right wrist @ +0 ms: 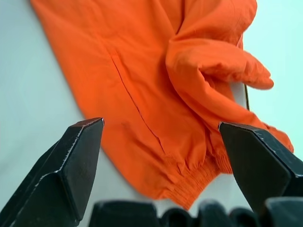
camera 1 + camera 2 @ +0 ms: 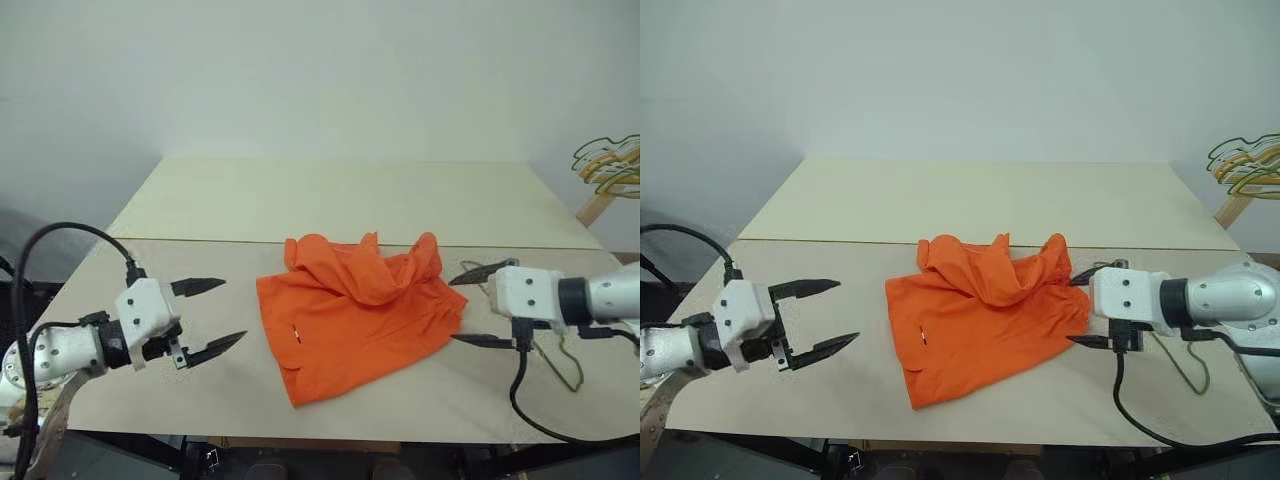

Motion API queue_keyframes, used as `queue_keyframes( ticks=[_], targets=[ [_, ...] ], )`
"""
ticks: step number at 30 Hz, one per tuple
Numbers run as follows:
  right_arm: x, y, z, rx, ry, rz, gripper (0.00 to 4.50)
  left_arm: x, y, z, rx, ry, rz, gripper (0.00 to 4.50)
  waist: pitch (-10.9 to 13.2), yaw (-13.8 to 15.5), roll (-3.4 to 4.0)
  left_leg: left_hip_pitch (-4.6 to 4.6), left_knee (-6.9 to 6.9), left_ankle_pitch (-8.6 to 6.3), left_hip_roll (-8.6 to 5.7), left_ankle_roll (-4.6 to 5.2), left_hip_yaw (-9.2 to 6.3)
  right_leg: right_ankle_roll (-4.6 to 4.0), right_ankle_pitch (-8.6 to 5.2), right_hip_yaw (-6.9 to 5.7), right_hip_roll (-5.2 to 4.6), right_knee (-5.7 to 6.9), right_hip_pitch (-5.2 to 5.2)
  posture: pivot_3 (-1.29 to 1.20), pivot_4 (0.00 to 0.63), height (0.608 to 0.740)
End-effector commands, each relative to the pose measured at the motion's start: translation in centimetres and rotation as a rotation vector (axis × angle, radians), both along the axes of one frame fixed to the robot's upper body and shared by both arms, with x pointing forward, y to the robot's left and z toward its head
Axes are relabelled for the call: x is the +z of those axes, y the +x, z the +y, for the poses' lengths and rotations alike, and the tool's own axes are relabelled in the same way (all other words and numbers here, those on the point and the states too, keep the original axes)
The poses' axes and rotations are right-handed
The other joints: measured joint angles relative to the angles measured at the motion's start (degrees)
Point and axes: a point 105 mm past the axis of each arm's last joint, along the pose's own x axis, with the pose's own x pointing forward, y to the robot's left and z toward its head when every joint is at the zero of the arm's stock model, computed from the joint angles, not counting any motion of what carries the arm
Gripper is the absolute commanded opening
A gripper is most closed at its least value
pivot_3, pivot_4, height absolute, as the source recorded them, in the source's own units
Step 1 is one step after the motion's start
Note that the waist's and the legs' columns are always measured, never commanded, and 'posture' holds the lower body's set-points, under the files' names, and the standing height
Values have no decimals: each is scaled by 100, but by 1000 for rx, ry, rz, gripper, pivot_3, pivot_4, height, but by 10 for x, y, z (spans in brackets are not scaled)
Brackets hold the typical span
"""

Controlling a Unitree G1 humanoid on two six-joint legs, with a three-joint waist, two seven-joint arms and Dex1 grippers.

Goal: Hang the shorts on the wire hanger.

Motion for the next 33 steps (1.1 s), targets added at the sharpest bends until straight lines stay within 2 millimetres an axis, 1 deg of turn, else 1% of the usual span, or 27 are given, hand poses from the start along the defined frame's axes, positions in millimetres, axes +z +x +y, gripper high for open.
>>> queue_keyframes(
  ticks=[1,5,8,10,14,16,19,27,33],
  targets=[
    [12,5,1,-3,24,-60,4463,7,-3,-11,-60,26,-27,4500,0,-12,0,0,0,0,0,0,0,0,0,0,0,0,0,14,0,740],
    [14,8,2,-34,51,-87,4463,-4,-12,-20,-125,38,36,4500,0,-50,0,1,0,0,0,-1,1,-1,0,0,0,1,0,-5,0,740],
    [14,6,1,-55,50,-101,4463,-14,-13,-25,-146,53,61,4500,0,-72,0,0,-1,0,1,0,2,-1,0,0,0,0,-1,-13,0,740],
    [13,6,1,-71,54,-111,4463,-26,-15,-33,-187,65,93,4500,-1,-84,1,0,0,0,0,0,3,-1,0,0,0,0,-1,-21,0,740],
    [11,6,6,-84,70,-128,4463,-42,-21,-49,-268,68,122,4500,-1,-104,1,1,1,0,0,0,3,-1,0,0,0,1,1,-23,0,740],
    [10,6,8,-84,78,-133,4463,-53,-27,-57,-325,102,138,4500,-1,-116,1,1,0,0,0,0,3,-1,-1,0,0,1,1,-25,0,740],
    [9,8,11,-87,81,-144,4463,-66,-33,-62,-387,145,154,4500,-2,-135,1,-1,0,0,0,0,3,-1,-1,0,1,-1,1,-31,0,740],
    [10,7,15,-101,96,-164,4463,-90,-14,-75,-347,219,102,4500,-6,-180,-1,-1,2,0,-1,1,2,-1,0,0,2,-1,3,-53,0,740],
    [8,6,16,-112,101,-163,4463,-104,-18,-82,-395,240,128,4500,-7,-194,-1,-2,2,0,0,2,3,-1,0,1,2,-1,1,-57,0,740]
  ],
)
